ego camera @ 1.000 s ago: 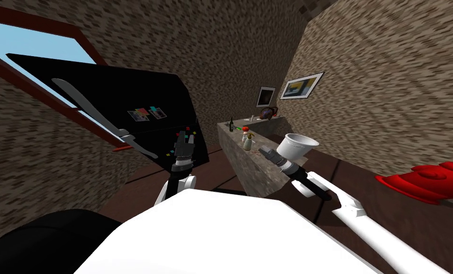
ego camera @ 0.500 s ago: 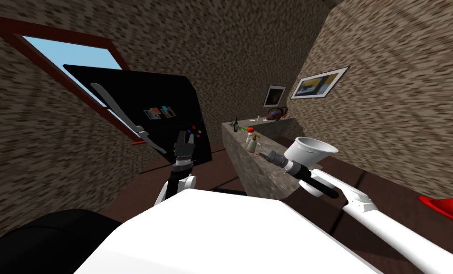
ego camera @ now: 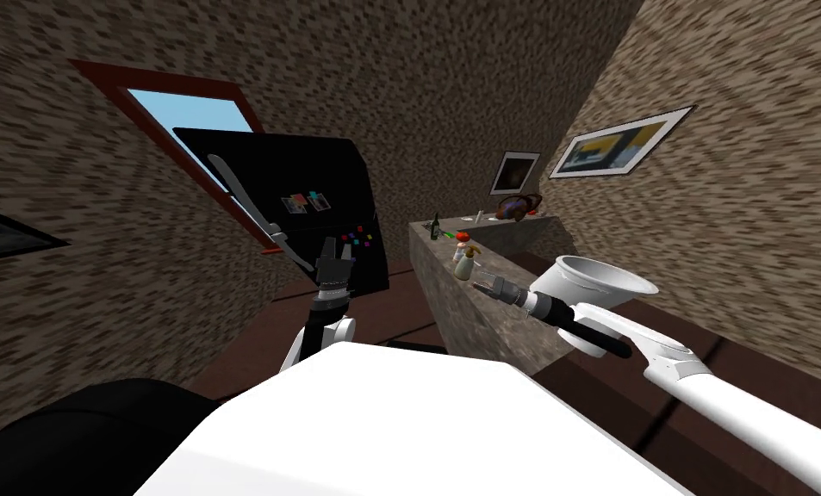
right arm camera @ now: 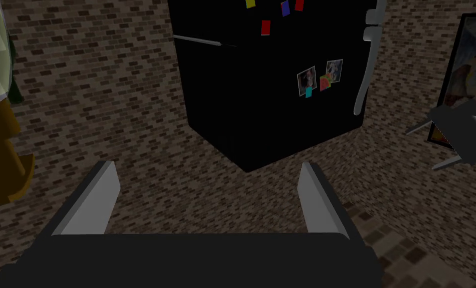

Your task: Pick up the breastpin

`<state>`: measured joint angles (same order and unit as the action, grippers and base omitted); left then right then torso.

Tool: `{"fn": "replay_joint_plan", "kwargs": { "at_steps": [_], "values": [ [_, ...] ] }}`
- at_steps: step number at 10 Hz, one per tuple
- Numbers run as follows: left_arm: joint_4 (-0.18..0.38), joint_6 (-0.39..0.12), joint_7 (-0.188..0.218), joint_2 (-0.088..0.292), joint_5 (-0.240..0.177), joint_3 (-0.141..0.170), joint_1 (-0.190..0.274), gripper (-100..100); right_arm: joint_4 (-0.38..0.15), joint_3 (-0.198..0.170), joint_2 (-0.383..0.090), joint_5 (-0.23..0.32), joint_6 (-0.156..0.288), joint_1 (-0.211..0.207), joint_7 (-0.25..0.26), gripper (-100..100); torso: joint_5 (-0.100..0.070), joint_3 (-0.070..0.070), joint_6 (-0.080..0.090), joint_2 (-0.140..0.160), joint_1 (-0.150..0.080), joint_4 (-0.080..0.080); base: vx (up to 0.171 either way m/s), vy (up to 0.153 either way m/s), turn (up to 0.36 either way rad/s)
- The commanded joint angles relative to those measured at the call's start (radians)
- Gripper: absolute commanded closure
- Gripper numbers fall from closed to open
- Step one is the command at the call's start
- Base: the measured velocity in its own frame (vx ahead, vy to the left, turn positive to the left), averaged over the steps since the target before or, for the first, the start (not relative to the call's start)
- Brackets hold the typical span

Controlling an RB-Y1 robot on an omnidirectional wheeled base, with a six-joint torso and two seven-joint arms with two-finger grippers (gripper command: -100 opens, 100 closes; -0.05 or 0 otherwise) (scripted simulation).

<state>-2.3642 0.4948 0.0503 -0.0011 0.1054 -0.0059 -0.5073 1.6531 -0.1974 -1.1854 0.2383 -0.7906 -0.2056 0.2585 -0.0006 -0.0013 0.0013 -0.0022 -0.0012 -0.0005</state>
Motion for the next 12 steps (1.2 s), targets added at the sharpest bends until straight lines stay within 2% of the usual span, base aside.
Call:
{"fn": "replay_joint_plan", "kwargs": {
  "at_steps": [1,2,4,5,6,7,9,10,12],
  "values": [
    [0.0,0.0,0.0,0.0,0.0,0.0,0.0,0,-0.039,-0.035,-0.05,0.025,-0.016,0.015,0.009,-100,0.0,0.0,0.0,0.0,0.0,0.0,0.019,-0.027,0.173],
    [0.0,0.0,0.0,0.0,0.0,0.0,0.0,0,-0.039,-0.035,-0.061,0.025,-0.016,0.015,0.009,-100,0.0,0.0,-0.001,0.0,0.0,0.0,0.016,-0.025,0.148],
    [0.0,0.0,0.0,0.0,0.0,0.0,0.0,0,-0.1,-0.098,-0.132,0.069,-0.046,0.038,0.023,-100,0.0,0.0,-0.001,0.0,0.0,0.0,0.031,-0.029,0.277],
    [0.0,0.0,0.0,0.0,0.0,0.0,0.0,0,-0.115,-0.098,-0.152,0.069,-0.046,0.038,0.023,-100,0.0,-0.001,-0.001,-0.002,0.0,0.0,0.031,-0.039,0.158],
    [0.0,0.0,0.0,0.0,0.0,0.0,0.0,0,-0.151,-0.131,-0.184,0.091,-0.059,0.049,0.03,-100,0.0,-0.001,0.0,-0.001,-0.001,0.0,0.024,-0.033,0.221],
    [0.0,0.0,0.0,0.0,0.0,0.0,0.0,0,-0.151,-0.131,-0.193,0.091,-0.059,0.049,0.03,-100,0.0,-0.001,0.0,-0.001,-0.001,0.0,0.019,-0.032,0.1],
    [0.0,0.0,0.0,0.0,0.0,0.0,0.0,0,-0.221,-0.191,-0.264,0.138,-0.082,0.068,0.042,-100,0.0,0.0,0.0,-0.001,0.0,0.0,0.027,-0.04,0.242],
    [0.0,0.0,0.0,0.0,0.0,0.0,0.0,0,-0.222,-0.199,-0.267,0.138,-0.082,0.068,0.042,-100,0.0,-0.001,-0.001,-0.001,-0.001,0.0,0.024,-0.043,0.141],
    [0.0,0.0,0.0,0.0,0.0,0.0,0.0,0,-0.286,-0.26,-0.328,0.183,-0.1,0.083,0.053,-100,0.0,-0.001,0.0,-0.001,0.0,0.0,0.031,-0.031,0.262]
  ]
}}
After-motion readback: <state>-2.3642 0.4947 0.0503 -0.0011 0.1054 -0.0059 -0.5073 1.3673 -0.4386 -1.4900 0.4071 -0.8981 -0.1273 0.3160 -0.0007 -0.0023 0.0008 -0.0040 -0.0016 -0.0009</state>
